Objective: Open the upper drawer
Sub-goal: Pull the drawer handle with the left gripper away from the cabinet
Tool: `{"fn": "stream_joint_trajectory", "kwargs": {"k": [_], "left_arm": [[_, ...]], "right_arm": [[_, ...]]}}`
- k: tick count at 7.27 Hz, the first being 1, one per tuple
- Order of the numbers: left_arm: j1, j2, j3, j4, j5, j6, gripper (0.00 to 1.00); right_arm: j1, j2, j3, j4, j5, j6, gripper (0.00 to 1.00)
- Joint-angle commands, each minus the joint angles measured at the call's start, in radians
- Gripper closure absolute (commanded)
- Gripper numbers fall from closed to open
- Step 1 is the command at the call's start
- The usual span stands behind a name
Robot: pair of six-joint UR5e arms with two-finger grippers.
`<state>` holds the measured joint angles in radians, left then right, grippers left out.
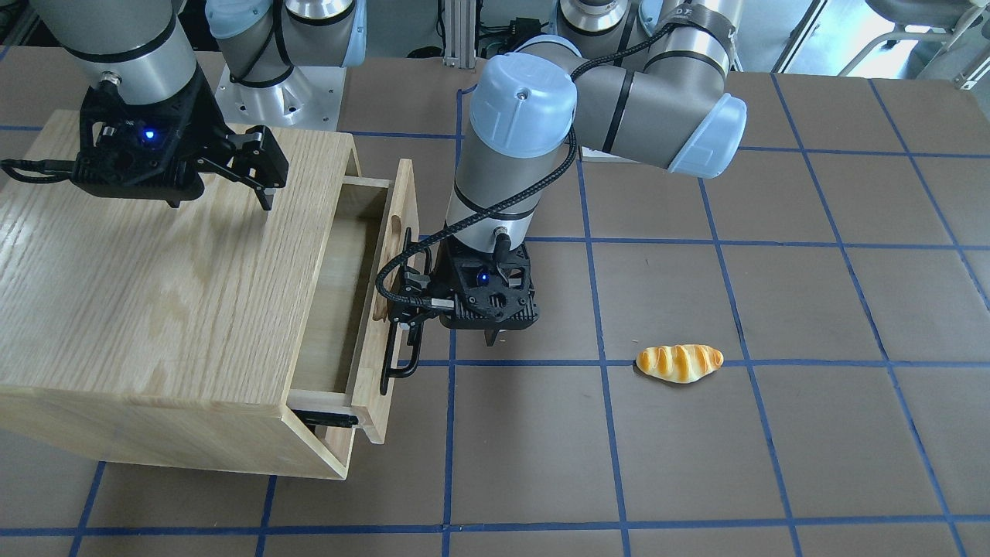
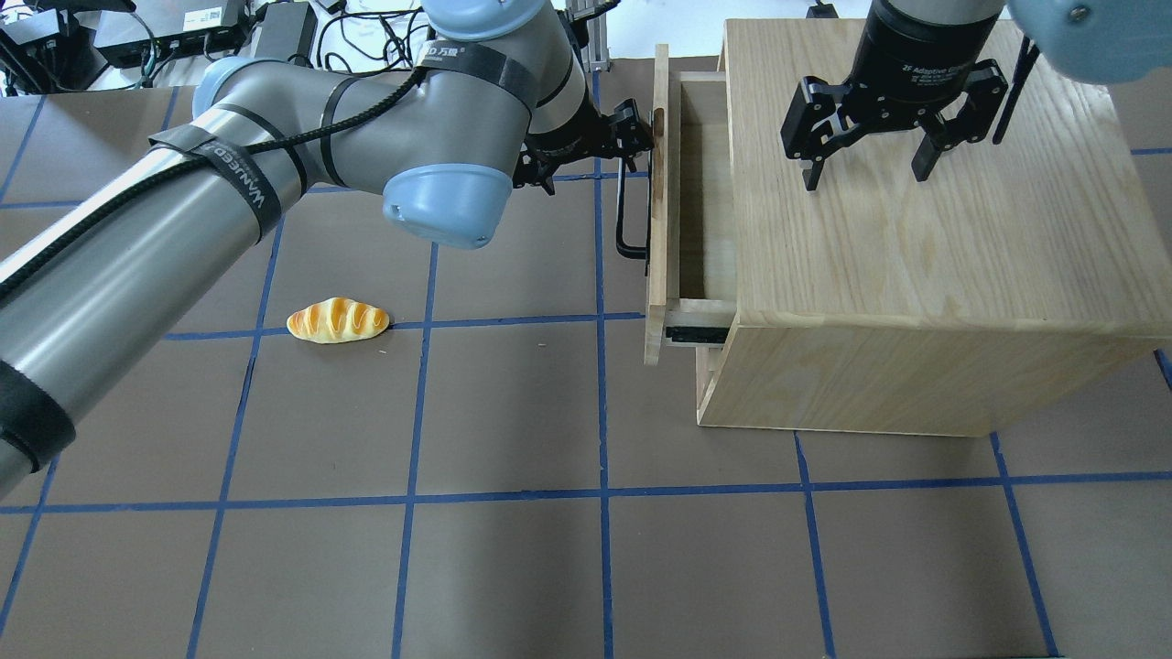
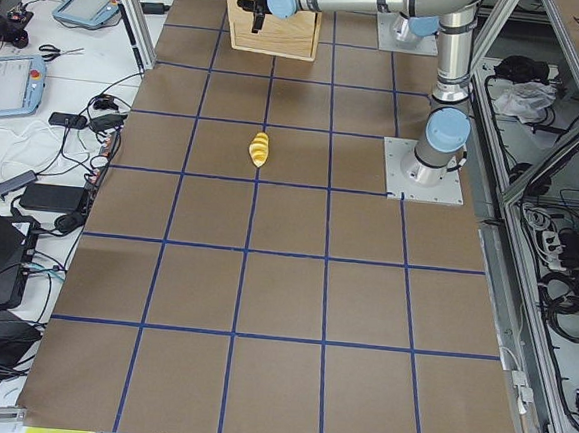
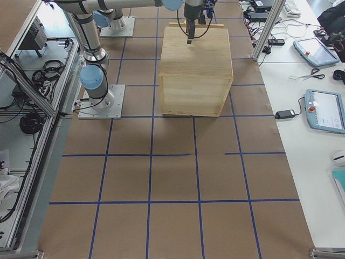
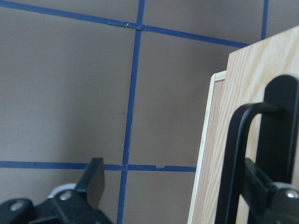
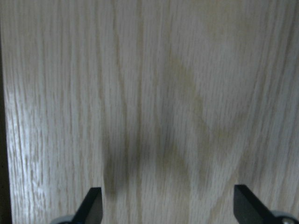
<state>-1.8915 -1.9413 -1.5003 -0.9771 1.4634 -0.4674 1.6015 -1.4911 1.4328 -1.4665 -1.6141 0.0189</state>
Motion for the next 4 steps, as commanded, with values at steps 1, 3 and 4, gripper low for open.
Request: {"fn": "stream_joint_trajectory", "kwargs": {"k": [1,3,4], "left_arm": [[0.008,0.005,0.003,-0.015,0.0,0.033,0.0],[0.028,0.011,0.003,-0.034,-0.001,0.047,0.0],[0.029,0.012,0.003,-0.035,-0.001,0.067,0.0]], "right_arm": [[0.0,0.0,0.0,0.0,0.0,0.0,0.0],[0.0,0.0,0.0,0.0,0.0,0.001,0.0],[-0.002,0.0,0.0,0.0,0.0,0.0,0.0]]}}
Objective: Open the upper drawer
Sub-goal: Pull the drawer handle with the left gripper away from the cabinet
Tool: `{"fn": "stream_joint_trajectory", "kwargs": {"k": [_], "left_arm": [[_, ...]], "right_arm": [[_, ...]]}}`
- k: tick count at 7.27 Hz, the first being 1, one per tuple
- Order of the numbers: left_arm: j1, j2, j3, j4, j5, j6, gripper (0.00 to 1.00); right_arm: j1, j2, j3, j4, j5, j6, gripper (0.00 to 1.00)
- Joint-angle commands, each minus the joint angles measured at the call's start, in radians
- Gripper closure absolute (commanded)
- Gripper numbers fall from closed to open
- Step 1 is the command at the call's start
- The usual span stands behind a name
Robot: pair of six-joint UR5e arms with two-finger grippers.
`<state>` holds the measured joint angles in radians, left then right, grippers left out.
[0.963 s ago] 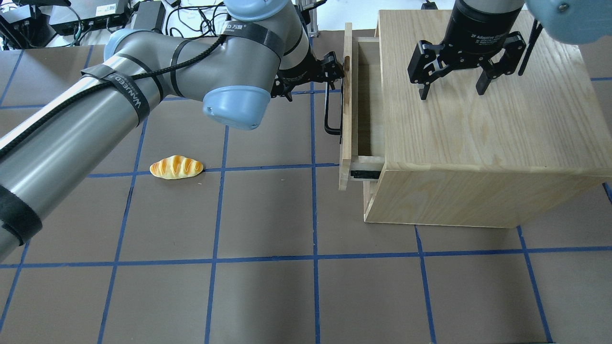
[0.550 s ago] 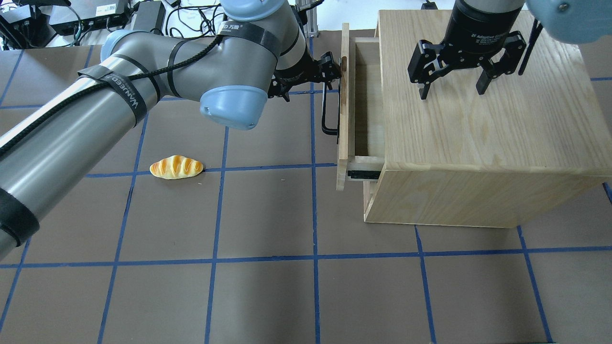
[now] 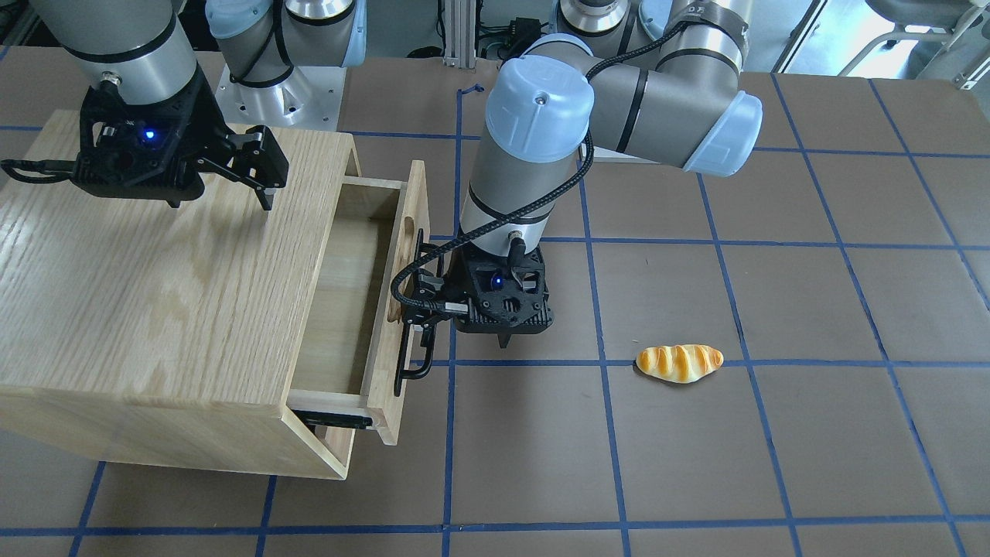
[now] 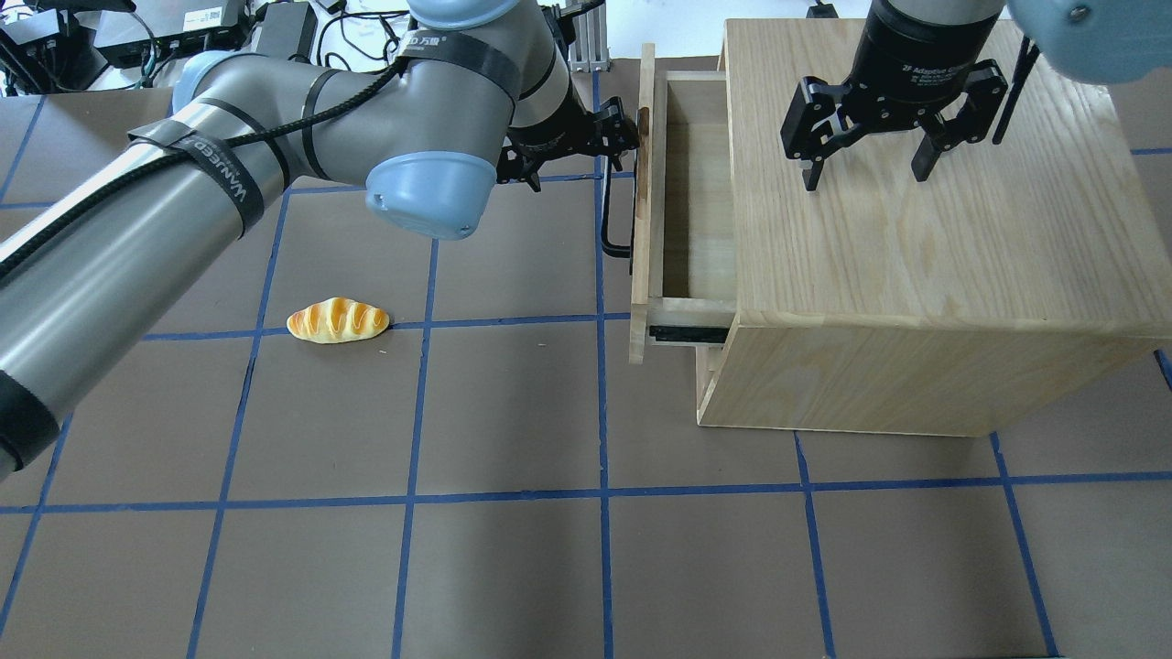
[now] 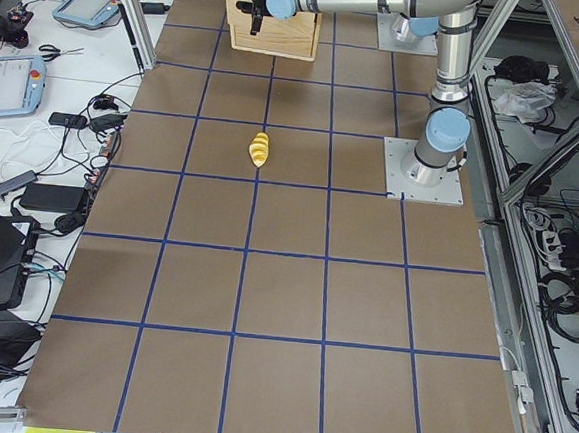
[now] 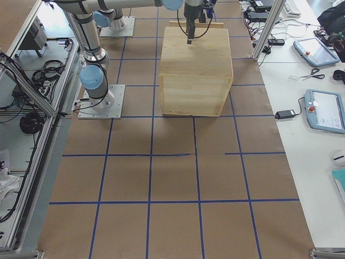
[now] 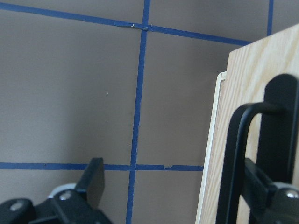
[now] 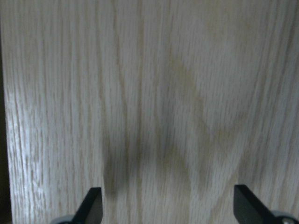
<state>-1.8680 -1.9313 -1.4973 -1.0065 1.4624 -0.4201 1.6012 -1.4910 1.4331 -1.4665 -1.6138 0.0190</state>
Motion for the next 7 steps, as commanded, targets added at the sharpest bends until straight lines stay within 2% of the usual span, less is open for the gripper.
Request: {"fn": "stream_joint_trajectory", "kwargs": {"k": [1,7], "left_arm": [[0.007,0.0,0.0,-0.006,-0.001,0.023,0.0],[0.032,0.006,-0.003,-0.012,0.001,0.09,0.0]], "right_arm": [[0.0,0.0,0.0,0.0,0.0,-0.001,0.0],[0.0,0.0,0.001,0.0,0.0,0.001,0.0]]}}
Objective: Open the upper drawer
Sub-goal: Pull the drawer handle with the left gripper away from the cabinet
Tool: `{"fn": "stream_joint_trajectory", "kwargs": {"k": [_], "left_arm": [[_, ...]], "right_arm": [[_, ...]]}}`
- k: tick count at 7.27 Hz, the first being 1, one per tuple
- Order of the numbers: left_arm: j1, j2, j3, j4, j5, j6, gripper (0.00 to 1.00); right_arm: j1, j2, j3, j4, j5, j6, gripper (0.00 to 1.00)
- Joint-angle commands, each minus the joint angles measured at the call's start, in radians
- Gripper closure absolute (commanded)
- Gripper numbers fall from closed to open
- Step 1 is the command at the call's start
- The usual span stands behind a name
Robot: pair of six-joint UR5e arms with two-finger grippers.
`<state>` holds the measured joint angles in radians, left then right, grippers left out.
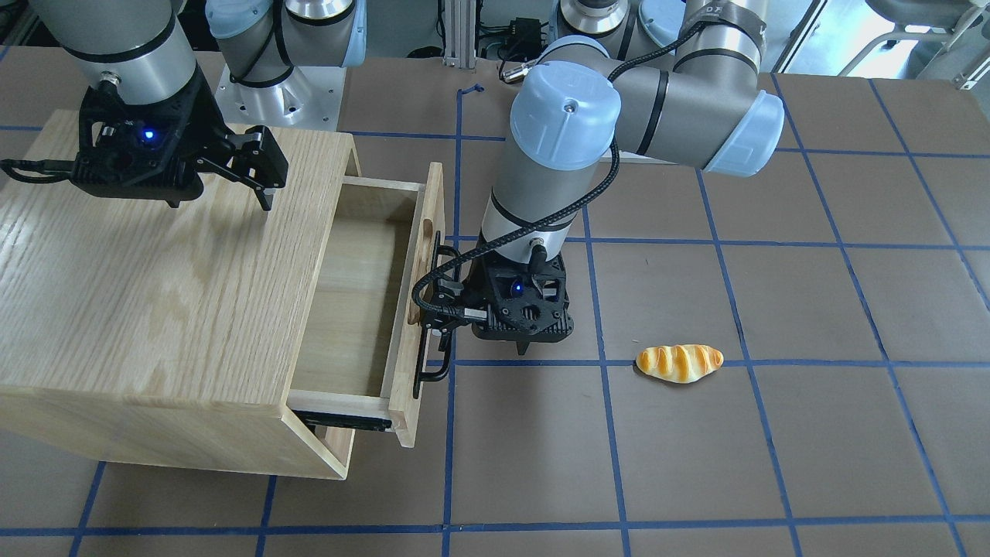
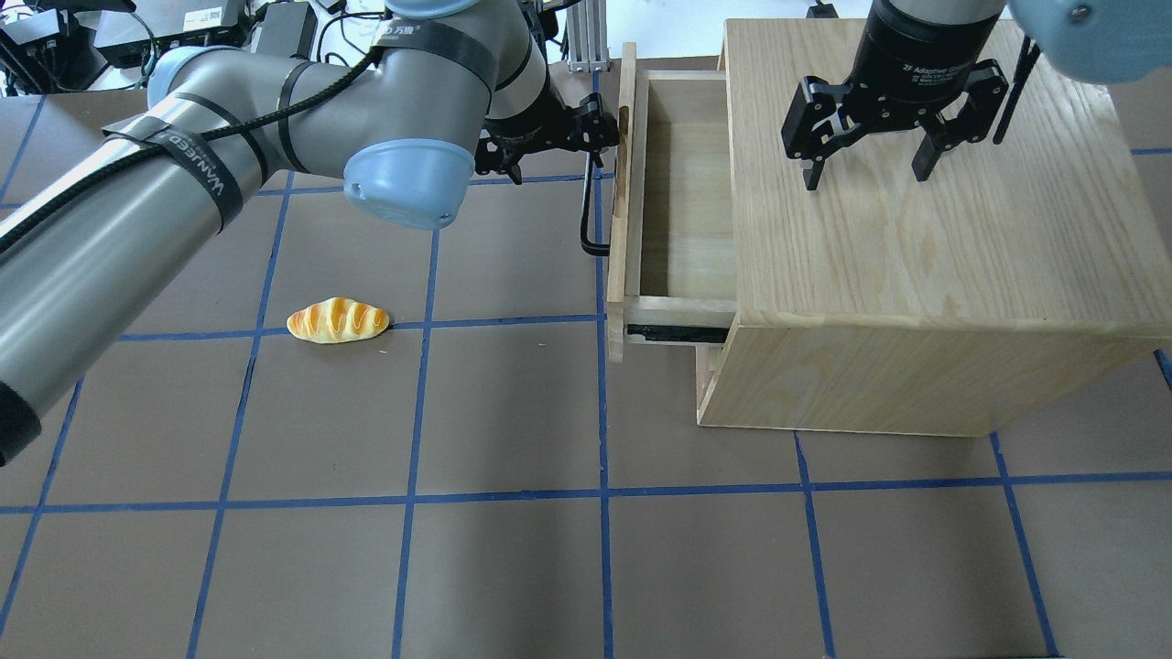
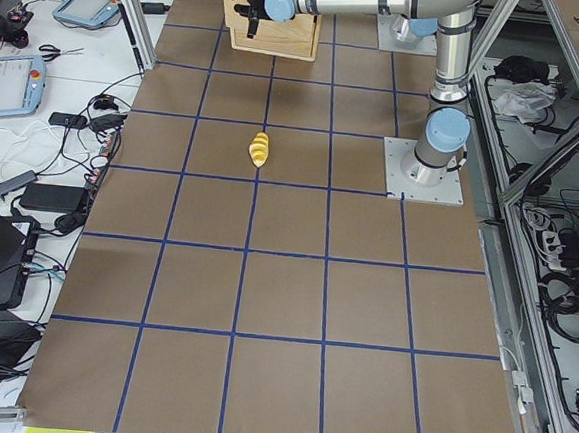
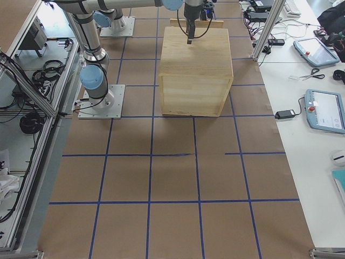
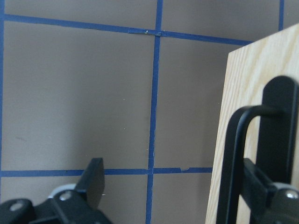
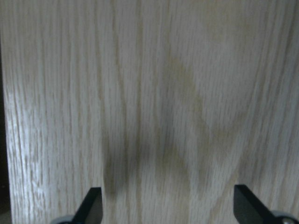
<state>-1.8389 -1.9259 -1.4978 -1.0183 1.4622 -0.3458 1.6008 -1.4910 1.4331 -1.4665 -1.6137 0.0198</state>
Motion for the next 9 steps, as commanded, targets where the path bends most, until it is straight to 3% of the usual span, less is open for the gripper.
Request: {"fn": "stream_joint_trajectory", "kwargs": {"k": [1,9], "left_arm": [[0.003,-0.002,-0.004,0.0,0.001,0.018,0.0],[0.047,0.004,0.002,-0.011,0.0,0.091,0.0]], "right_arm": [[0.001,0.0,0.0,0.0,0.0,0.0,0.0],[0.001,0.0,0.001,0.0,0.0,0.0,0.0]]}}
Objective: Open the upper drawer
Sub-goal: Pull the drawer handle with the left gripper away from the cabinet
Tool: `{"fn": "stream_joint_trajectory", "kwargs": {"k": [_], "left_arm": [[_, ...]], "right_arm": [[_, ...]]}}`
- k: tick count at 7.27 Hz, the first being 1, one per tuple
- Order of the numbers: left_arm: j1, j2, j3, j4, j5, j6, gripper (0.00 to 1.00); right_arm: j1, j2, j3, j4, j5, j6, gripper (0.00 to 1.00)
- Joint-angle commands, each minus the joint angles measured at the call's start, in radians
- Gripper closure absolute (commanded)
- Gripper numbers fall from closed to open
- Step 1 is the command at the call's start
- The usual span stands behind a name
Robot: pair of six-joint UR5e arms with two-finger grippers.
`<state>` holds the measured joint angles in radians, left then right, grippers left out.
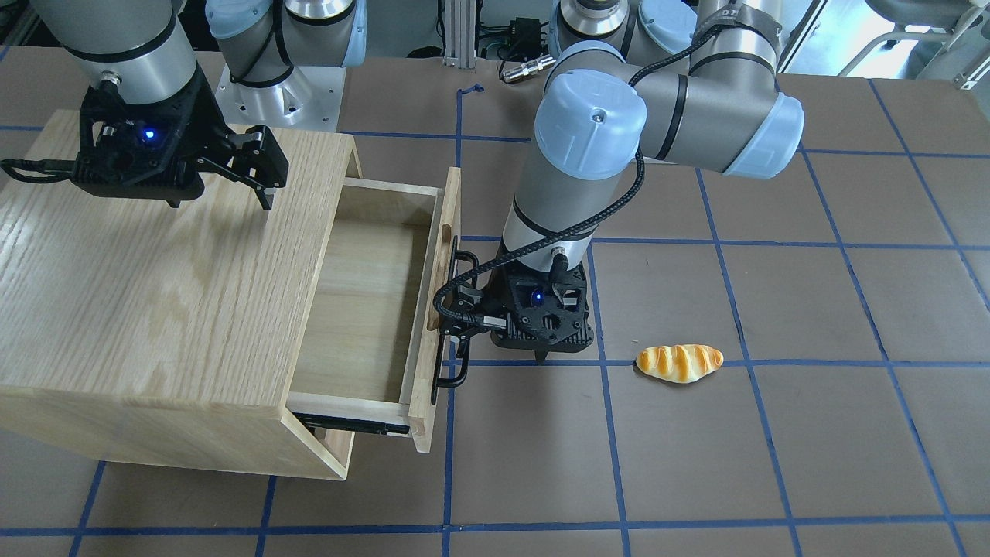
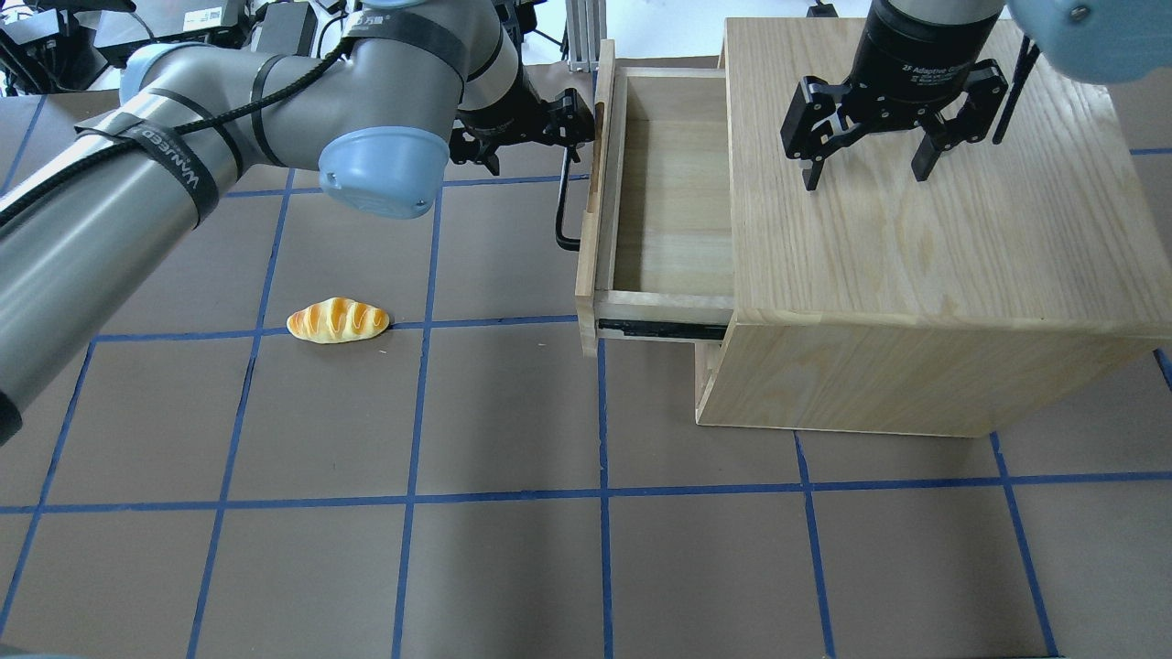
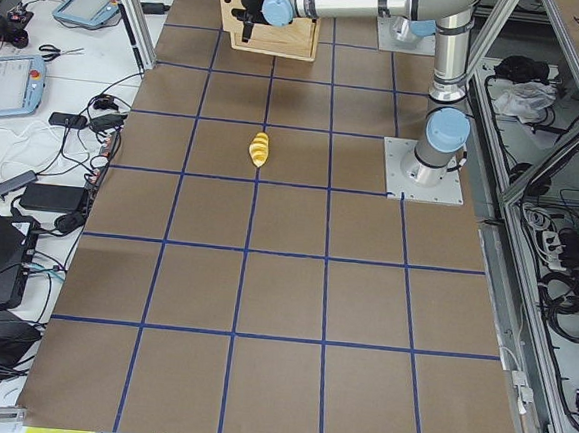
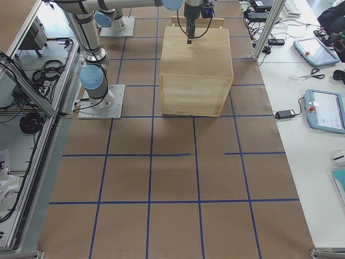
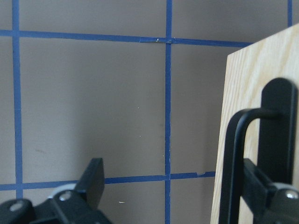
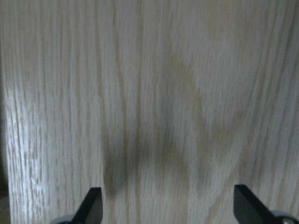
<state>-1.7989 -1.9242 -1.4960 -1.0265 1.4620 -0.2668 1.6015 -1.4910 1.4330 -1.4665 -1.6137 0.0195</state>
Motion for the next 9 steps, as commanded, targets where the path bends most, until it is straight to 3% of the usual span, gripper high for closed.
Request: {"fn": "stream_joint_trajectory", "kwargs": {"k": [1,7,9], "left_arm": [[0.027,0.007,-0.001,-0.02,0.0,0.046,0.0],[0.03,0.053,0.002,-0.089,-0.009,0.002,0.0],[0.036,0.085,0.028,-0.192,-0.008,-0.006,0.0]], "right_arm": [[0.0,0.0,0.0,0.0,0.0,0.0,0.0],[0.0,0.0,0.0,0.0,0.0,0.0,0.0],[-0.002,0.0,0.0,0.0,0.0,-0.001,0.0]]}}
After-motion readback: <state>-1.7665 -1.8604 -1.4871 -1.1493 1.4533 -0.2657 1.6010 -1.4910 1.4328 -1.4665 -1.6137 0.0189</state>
